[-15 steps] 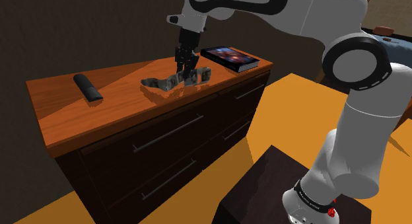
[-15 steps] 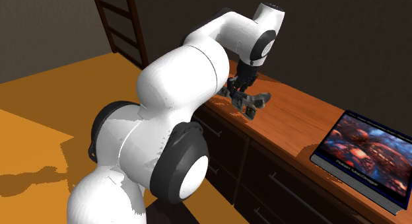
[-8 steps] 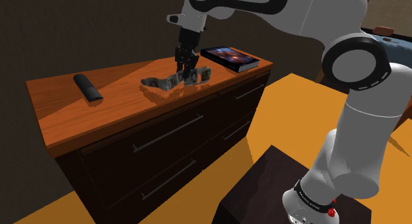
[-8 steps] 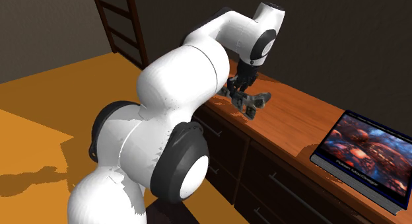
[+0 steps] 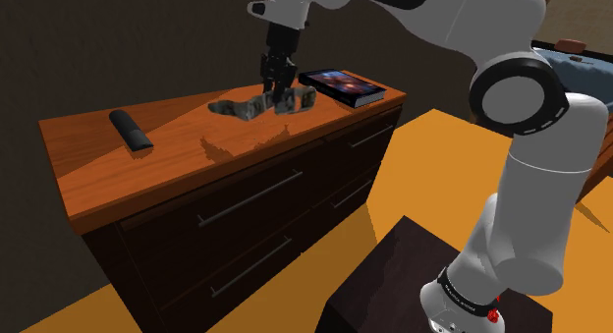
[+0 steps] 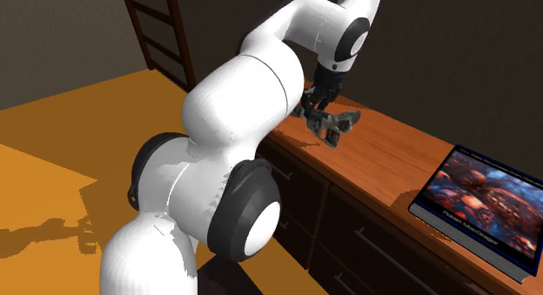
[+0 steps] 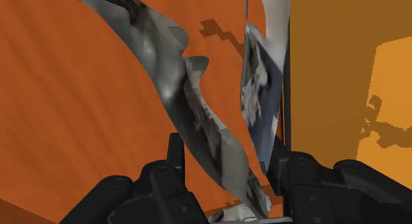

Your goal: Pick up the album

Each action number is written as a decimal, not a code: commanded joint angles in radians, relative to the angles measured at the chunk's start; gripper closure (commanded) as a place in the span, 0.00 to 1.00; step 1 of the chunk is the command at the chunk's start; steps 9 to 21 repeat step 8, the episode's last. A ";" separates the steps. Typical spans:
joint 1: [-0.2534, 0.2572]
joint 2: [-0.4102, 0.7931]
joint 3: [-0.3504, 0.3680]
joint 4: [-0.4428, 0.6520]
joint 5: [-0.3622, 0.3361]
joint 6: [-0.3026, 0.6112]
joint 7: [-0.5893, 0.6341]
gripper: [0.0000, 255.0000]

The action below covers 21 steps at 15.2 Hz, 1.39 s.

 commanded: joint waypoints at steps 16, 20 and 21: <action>-0.012 0.061 0.001 0.191 0.009 -0.128 0.024 1.00; -0.012 0.061 0.001 0.191 0.009 -0.128 0.024 1.00; -0.012 0.061 0.001 0.191 0.009 -0.128 0.024 1.00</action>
